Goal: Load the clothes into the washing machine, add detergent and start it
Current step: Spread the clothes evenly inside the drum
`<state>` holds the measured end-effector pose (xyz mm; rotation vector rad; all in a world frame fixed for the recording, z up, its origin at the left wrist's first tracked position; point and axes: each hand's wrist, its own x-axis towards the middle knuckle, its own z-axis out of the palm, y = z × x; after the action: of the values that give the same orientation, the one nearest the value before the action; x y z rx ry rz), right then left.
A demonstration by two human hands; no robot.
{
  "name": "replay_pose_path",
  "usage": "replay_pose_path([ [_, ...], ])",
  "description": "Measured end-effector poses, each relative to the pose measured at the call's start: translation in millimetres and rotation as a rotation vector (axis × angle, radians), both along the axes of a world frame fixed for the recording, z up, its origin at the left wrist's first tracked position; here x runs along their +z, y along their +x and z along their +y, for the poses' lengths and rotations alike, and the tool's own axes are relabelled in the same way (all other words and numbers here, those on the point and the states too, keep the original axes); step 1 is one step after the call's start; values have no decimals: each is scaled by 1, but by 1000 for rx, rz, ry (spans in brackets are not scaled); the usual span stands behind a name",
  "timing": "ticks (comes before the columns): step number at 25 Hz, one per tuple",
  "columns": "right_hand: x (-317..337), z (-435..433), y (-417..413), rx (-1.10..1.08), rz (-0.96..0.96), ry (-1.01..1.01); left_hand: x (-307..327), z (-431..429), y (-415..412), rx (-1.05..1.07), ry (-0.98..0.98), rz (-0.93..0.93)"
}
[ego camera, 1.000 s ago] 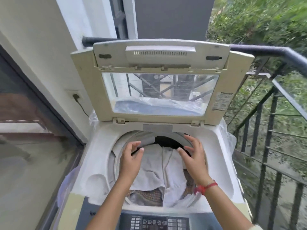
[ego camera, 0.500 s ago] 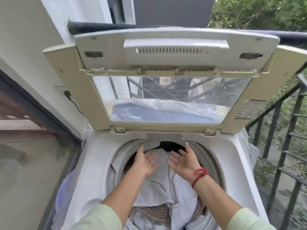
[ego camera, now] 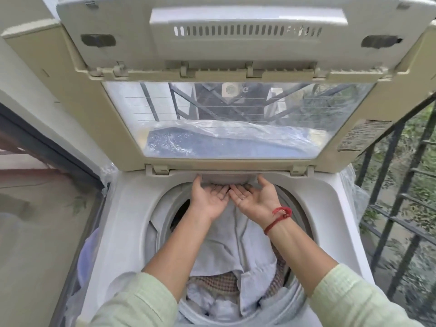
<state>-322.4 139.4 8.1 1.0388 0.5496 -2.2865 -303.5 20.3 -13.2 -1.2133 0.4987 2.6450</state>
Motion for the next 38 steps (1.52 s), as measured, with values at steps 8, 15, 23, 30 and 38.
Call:
replay_pose_path([
  [8,-8,-3,5,59,16,81,-4,-5,10,-1,-17,-32],
  [15,-22,0,14,139,58,144,-7,-5,22,-27,-39,-35],
  [23,-30,7,23,159,88,149,-14,-8,35,-24,-63,-6],
  [30,-31,7,25,178,108,188,-18,-13,39,-61,-151,-28],
  [38,-26,12,52,312,115,356,-20,-19,62,-123,-370,-114],
])
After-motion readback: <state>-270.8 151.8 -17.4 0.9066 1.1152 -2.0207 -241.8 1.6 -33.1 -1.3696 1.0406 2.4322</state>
